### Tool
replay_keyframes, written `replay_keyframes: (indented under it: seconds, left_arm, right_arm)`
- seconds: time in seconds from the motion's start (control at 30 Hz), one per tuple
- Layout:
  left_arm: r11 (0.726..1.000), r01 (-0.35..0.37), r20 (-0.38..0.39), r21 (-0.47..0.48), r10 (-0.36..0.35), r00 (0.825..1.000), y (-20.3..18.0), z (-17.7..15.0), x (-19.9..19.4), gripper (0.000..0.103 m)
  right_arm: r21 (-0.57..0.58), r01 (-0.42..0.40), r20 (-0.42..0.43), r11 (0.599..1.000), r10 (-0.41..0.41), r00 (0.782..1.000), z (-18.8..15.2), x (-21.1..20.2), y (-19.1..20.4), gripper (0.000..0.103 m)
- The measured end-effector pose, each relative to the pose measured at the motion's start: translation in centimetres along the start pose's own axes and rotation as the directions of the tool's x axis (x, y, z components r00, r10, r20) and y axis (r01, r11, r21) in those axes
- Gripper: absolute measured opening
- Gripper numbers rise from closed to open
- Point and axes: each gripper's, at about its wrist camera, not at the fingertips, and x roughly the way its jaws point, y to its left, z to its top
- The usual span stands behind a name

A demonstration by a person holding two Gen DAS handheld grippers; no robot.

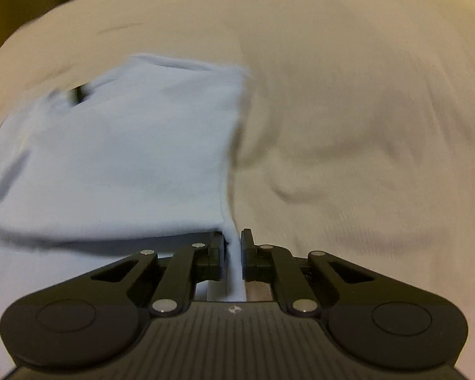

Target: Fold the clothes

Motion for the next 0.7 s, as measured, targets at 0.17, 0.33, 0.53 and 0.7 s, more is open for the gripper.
replay_keyframes:
  seconds: [0.17, 0.33, 0.53, 0.7]
  left_arm:
    - [0.998, -0.015, -0.009, -0.068, 0.014, 1.000, 1.5, -0.4, 0.1, 0.008]
    - [0.995, -0.098, -0.052, -0.012, 0.098, 0.994, 1.9, -0.3, -0.2, 0.025]
    - [0.964, -0.238, -0.073, -0.117, 0.230, 0.970, 4.4, -0.8, -4.5, 0.013]
    - [0.988, -0.144, 0.008, -0.048, 0.145, 0.989, 0.9, 0.2, -4.9, 0.014]
  right_arm:
    - [0.103, -0.062, -0.057, 0.993, 0.068, 0.996, 0.6, 0.7, -1.8, 0.011]
    - [0.079, -0.026, -0.092, 0.997, 0.034, 0.995, 0.6, 1.3, -1.8, 0.040]
    - [0.043, 0.048, -0.092, 0.998, -0.044, 0.995, 1.4, -1.5, -1.8, 0.057]
    - [0.047, -0.017, 0.029, 0.999, 0.016, 0.999, 2.8, -4.1, -0.6, 0.055]
